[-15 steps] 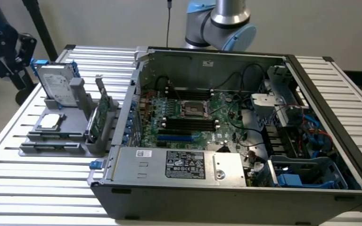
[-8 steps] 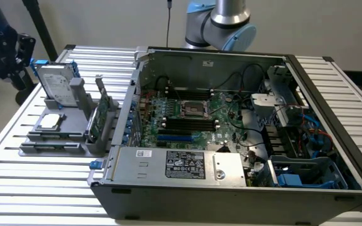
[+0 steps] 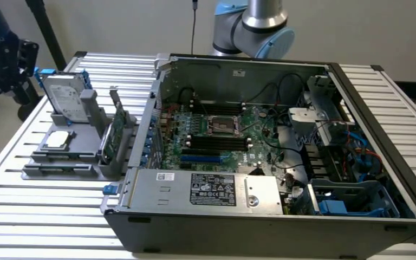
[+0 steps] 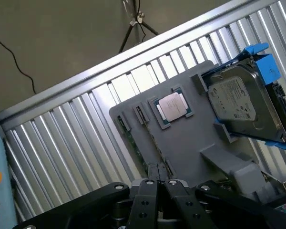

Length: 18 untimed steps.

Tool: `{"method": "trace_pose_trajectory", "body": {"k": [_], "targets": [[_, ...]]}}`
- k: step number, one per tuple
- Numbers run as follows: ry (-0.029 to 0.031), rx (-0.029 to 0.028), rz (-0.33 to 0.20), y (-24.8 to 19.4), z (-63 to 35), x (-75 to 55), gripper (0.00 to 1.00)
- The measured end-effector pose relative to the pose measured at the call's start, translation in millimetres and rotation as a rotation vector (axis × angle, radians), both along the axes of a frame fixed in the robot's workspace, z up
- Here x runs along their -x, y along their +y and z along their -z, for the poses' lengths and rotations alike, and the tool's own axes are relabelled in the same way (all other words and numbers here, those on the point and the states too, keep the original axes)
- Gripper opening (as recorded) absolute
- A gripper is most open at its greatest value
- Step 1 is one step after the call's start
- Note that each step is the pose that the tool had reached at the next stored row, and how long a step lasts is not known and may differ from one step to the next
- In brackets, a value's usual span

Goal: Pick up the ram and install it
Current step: 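Pick up the ram and move it above insertion slot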

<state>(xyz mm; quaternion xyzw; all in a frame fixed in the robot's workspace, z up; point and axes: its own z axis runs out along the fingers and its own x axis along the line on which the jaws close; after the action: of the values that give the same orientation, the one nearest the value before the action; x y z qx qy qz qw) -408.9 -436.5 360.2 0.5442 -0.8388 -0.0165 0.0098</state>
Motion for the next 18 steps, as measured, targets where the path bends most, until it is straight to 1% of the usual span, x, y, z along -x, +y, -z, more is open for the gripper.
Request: {"method": "trace_pose_trajectory", "body": {"k": [13,14,18], "targets": [[0.0011,0.0001,-0.235,0.0,6.6,0.0,0.11],[0.0009,-0.0001,-0.247,-0.1,7.3,0.0,0.11],[0.0009,0.0,-0.253,-1.1,11.4,0.1,0.11]]}}
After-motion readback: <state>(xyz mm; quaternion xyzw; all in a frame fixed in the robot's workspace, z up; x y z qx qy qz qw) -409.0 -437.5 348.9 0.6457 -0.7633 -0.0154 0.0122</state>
